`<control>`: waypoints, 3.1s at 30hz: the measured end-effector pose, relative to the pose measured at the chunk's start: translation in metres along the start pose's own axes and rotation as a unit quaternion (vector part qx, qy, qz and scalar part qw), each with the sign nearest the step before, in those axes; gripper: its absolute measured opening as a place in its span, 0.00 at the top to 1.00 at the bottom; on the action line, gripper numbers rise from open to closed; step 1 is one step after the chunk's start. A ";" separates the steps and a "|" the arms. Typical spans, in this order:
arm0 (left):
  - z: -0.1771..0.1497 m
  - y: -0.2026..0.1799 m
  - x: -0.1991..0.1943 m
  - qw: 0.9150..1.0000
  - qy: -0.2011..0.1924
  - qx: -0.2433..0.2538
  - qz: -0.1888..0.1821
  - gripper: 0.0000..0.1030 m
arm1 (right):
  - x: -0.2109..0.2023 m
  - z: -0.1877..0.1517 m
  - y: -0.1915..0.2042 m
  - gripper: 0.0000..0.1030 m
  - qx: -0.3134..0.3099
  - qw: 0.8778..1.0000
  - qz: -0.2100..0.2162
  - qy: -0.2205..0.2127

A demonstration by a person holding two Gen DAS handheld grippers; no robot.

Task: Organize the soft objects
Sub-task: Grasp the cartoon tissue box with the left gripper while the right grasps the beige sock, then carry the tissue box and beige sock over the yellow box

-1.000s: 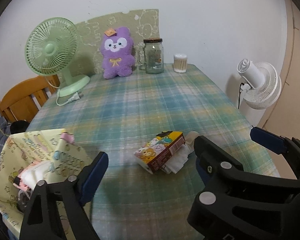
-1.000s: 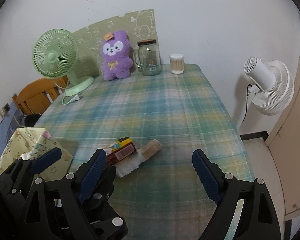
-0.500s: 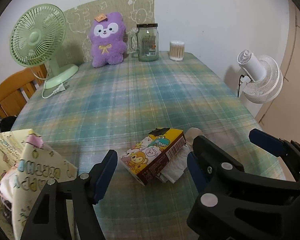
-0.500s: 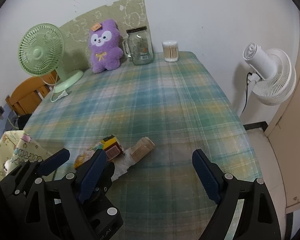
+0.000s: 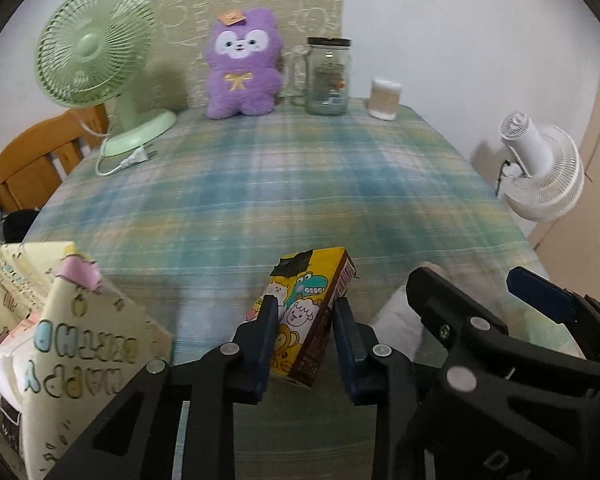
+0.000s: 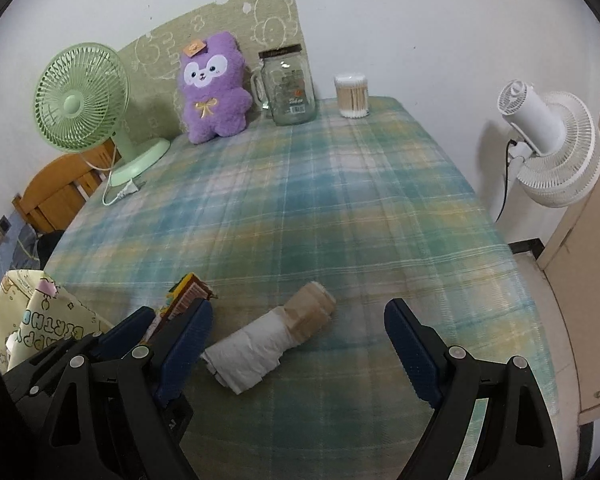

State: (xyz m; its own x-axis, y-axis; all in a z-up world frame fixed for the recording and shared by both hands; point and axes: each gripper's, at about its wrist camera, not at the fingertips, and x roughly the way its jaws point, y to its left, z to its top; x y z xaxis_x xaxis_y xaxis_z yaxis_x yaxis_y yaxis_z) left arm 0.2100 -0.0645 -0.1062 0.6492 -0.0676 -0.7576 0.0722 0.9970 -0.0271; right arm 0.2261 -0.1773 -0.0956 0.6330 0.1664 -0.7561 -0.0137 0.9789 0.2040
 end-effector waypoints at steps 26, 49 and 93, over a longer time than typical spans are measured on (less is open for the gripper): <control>-0.015 -0.010 0.001 0.999 0.010 0.048 -0.010 0.74 | 0.026 -0.013 0.013 0.83 -0.009 0.999 0.013 0.046; -0.028 -0.015 -0.048 0.998 -0.005 0.046 -0.052 0.85 | -0.036 -0.026 0.014 0.83 -0.008 1.000 0.009 0.006; -0.019 0.002 -0.181 0.988 -0.135 0.060 -0.047 0.85 | -0.175 -0.011 0.063 0.83 -0.047 0.991 0.018 -0.121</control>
State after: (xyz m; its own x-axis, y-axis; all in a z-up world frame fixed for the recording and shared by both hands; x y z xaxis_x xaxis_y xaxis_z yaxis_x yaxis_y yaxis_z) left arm 0.0780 -0.0500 0.0189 0.8124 -0.1841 -0.5532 0.2212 0.9752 0.0002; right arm 0.1061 -0.1435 0.0424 0.7973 0.1785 -0.5766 -0.1043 0.9816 0.1597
